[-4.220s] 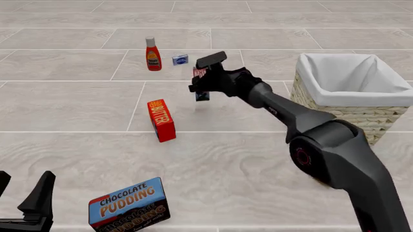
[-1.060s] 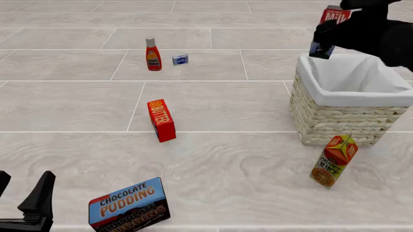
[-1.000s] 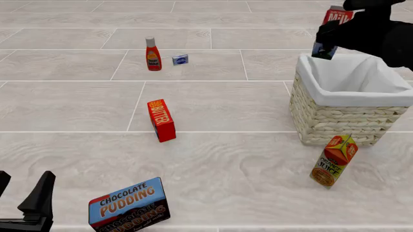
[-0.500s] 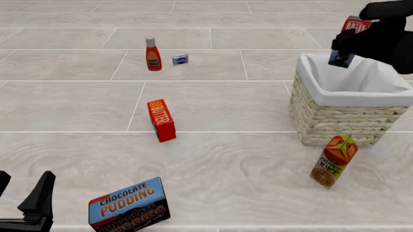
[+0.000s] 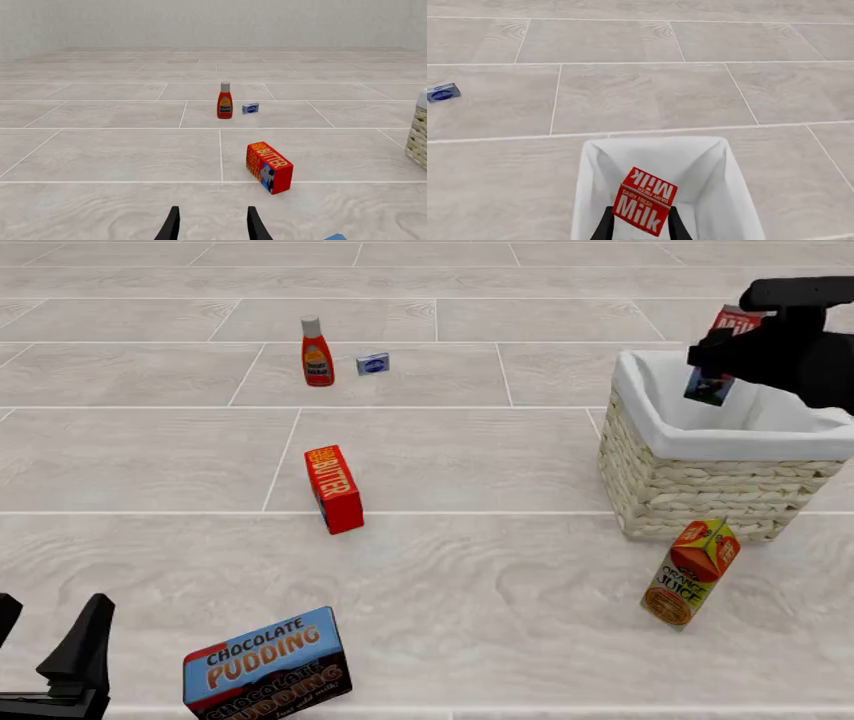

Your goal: Pick the milk and place it in the basket.

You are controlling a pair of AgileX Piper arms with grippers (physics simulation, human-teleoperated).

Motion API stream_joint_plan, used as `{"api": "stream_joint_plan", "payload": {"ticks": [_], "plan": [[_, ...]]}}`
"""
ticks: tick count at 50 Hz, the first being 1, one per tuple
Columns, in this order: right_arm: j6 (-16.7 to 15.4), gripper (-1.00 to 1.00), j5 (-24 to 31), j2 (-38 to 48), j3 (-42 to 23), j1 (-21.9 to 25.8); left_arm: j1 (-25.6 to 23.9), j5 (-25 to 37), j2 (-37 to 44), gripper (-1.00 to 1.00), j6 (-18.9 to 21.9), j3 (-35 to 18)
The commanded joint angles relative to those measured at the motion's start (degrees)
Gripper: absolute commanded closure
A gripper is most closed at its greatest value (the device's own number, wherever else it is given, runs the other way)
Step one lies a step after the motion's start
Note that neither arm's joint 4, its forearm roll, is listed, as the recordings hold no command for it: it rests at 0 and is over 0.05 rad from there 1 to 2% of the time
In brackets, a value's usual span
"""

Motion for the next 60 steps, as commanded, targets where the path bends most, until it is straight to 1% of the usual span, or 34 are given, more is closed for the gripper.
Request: {"api": "stream_joint_plan", "payload": {"ticks": [1, 39, 60], "plan": [[1.5, 1.0, -0.9, 2.2, -1.5, -0.8, 0.0, 0.0, 0.0, -1.0, 0.0, 0.0], [1.6, 1.0, -3.0, 11.3, -2.7, -3.3, 0.0, 0.0, 0.0, -1.0, 0.0, 0.0], [1.8, 1.0, -3.2, 12.9, -2.9, -3.8, 0.0, 0.0, 0.0, -1.0, 0.0, 0.0]]}}
